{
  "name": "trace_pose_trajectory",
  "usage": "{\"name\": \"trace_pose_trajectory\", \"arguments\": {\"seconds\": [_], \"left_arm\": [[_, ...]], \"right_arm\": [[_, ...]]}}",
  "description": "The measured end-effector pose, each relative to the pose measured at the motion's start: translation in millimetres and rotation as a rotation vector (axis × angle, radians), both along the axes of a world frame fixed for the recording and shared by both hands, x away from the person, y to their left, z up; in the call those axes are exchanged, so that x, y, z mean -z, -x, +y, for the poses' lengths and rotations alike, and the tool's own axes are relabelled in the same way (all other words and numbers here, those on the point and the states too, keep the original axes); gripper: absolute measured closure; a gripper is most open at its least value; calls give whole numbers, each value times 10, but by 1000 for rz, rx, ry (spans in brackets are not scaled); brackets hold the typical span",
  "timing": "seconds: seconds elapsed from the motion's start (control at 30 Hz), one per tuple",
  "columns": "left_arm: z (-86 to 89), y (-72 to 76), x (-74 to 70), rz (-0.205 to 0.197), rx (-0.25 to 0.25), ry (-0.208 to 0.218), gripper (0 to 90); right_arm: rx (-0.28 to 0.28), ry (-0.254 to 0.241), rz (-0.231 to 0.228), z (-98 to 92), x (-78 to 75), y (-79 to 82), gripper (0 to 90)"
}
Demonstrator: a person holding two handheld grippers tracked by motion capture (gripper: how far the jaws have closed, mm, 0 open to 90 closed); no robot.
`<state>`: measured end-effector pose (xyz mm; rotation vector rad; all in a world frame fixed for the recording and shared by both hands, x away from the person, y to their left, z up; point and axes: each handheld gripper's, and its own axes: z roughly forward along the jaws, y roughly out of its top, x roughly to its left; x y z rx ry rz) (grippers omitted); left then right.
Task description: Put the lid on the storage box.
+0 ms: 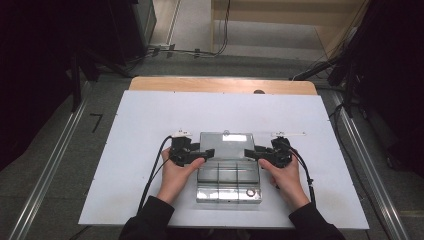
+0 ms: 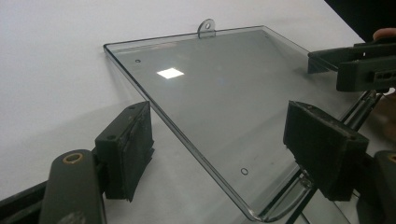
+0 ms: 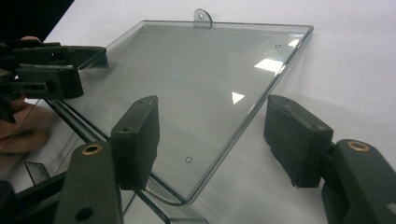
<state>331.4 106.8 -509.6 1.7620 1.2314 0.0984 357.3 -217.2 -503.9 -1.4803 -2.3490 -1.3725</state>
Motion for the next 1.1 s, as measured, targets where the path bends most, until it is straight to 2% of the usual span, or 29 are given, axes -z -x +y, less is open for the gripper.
{"name": "trace_pose_trajectory", "arguments": {"seconds": [0.33, 0.53, 1.1], "left_arm": [[7, -8, -4, 26, -18, 9, 274], [15, -9, -7, 27, -20, 9, 288], [32, 1, -1, 42, -25, 33, 314]], "right_arm": [[3, 2, -7, -15, -13, 21, 388], [7, -1, -4, -20, -14, 25, 398], [-9, -9, 25, -57, -34, 24, 419]]}}
